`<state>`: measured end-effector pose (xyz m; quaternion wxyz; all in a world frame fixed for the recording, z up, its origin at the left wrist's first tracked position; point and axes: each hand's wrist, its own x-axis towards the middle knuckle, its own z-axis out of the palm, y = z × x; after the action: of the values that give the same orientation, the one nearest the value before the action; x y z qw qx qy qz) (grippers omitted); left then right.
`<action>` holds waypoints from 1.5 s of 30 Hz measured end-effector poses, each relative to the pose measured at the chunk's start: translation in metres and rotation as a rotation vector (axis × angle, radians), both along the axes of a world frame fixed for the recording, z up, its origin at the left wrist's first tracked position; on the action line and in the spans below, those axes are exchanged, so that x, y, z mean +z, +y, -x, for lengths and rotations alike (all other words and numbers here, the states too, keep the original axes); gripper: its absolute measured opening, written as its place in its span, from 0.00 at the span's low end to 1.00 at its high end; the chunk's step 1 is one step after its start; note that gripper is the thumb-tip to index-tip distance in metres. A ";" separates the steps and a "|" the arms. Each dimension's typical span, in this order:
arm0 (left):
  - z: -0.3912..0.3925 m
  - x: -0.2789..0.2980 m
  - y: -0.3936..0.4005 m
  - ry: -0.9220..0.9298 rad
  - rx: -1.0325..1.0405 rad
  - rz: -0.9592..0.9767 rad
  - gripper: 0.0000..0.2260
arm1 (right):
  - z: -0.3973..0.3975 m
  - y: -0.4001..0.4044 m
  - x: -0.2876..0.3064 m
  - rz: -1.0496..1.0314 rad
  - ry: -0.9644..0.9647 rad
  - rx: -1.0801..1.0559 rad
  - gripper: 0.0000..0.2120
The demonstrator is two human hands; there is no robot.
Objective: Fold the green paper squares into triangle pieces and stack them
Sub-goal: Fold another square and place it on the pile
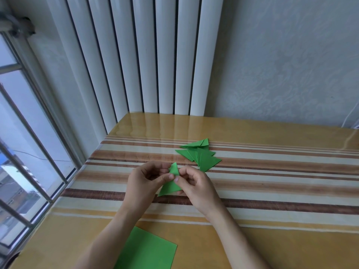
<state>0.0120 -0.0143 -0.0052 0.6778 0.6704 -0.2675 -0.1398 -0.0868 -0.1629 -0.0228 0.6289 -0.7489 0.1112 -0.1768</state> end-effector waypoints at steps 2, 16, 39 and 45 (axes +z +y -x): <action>0.001 -0.001 -0.001 -0.060 -0.005 -0.015 0.13 | -0.001 0.000 -0.001 -0.018 -0.002 -0.015 0.07; 0.005 0.000 -0.004 -0.049 0.003 0.001 0.12 | -0.002 -0.003 -0.002 0.170 -0.087 -0.104 0.05; 0.008 0.004 -0.002 -0.173 -0.033 -0.131 0.10 | 0.000 -0.006 -0.005 0.217 -0.089 -0.144 0.11; 0.005 0.001 -0.002 -0.072 -0.049 -0.071 0.10 | -0.001 -0.003 -0.002 0.167 -0.086 -0.150 0.08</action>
<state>0.0066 -0.0163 -0.0046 0.6401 0.6917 -0.3029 -0.1418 -0.0862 -0.1664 -0.0251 0.5537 -0.7800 0.1246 -0.2638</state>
